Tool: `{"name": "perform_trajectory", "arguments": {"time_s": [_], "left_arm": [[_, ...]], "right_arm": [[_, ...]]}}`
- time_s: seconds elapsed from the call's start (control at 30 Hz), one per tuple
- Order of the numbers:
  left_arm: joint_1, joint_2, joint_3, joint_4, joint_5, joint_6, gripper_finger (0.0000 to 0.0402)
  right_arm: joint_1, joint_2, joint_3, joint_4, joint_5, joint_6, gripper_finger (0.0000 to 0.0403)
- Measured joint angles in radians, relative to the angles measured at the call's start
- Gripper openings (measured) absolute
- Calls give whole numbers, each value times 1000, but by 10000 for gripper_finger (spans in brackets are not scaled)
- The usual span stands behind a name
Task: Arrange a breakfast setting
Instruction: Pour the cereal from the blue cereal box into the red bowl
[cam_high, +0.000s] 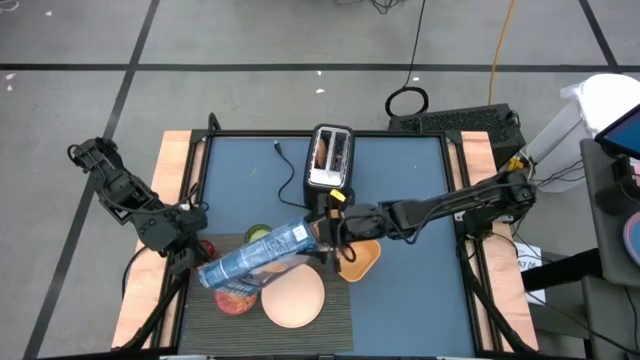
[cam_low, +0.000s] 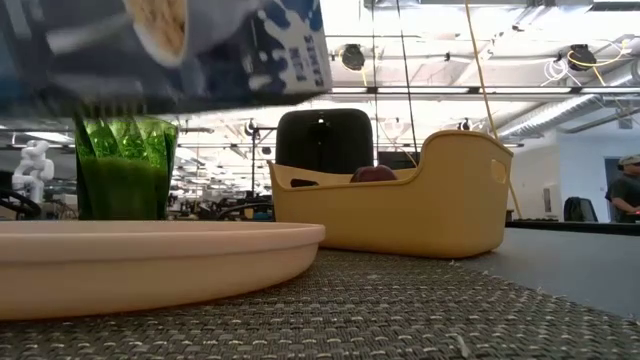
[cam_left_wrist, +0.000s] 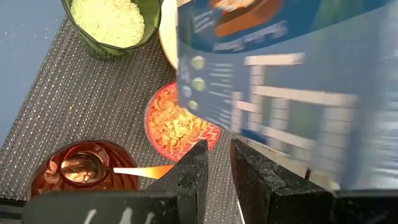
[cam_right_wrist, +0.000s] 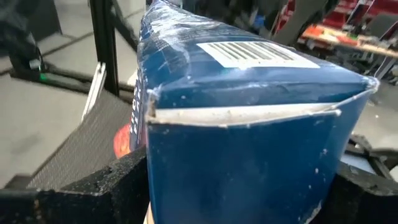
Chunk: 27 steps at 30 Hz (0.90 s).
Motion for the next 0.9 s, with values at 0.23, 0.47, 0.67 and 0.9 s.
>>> {"name": "perform_trajectory", "arguments": {"time_s": [0.23, 0.47, 0.67, 0.9], "left_arm": [[0, 0, 0, 0, 0, 0, 72], [0, 0, 0, 0, 0, 6, 72], [0, 0, 0, 0, 0, 5, 72], [0, 0, 0, 0, 0, 5, 72]], "right_arm": [[0, -1, 1, -24, 0, 9, 313], [0, -7, 1, -4, 3, 10, 313], [0, -7, 1, -6, 3, 10, 313], [0, -26, 1, -16, 3, 11, 313]]}}
